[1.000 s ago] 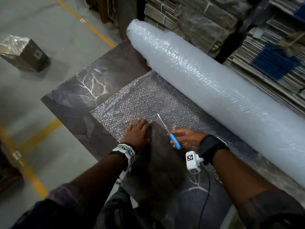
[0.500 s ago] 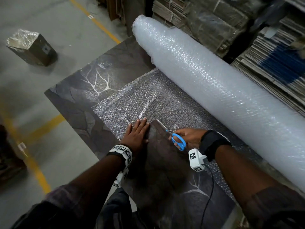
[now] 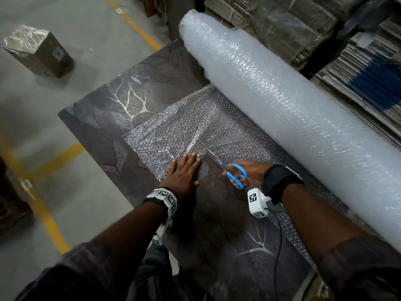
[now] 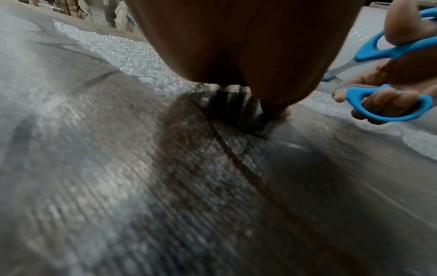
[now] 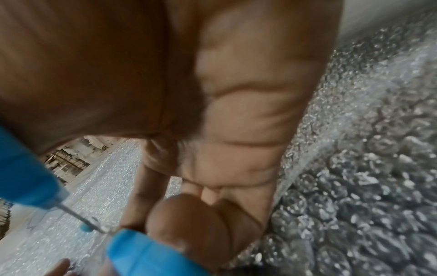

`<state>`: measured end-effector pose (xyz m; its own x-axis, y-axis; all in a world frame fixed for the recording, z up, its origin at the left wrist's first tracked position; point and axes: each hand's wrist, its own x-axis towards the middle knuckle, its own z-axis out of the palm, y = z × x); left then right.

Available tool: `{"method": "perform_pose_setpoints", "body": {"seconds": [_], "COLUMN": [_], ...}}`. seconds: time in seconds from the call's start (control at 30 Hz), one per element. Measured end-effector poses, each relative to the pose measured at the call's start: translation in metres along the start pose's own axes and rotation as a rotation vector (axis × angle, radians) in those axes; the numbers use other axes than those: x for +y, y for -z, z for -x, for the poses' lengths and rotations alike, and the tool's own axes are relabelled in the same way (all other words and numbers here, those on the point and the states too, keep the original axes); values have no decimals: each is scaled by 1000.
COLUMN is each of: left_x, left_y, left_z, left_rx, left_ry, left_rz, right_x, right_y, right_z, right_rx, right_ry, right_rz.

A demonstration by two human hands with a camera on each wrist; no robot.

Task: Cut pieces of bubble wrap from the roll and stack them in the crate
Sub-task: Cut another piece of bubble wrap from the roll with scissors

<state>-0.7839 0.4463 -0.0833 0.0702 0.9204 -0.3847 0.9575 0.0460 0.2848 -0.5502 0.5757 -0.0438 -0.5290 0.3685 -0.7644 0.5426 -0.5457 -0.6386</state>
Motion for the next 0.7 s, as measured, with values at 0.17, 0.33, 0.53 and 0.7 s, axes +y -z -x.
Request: {"method": "perform_pose_setpoints", "body": {"seconds": [0.17,0.33,0.53,0.7], "left_x": [1,1,1,2], "left_y": [1,1,0,0], "left_z": [2,3,4,4], "left_rx": [6,12,9,7], "left_ry": [-10,-4,2,4], "left_rz": [23,3,-4,0], "right_x": [-3,1,-9,-10], "right_y": [1,6,2,1], "right_z": [-12,-15,-16,-23], "right_rx": [15,31,28,38], "right_ry": [40,59,48,33], "right_rz": [99,137,219,215]}}
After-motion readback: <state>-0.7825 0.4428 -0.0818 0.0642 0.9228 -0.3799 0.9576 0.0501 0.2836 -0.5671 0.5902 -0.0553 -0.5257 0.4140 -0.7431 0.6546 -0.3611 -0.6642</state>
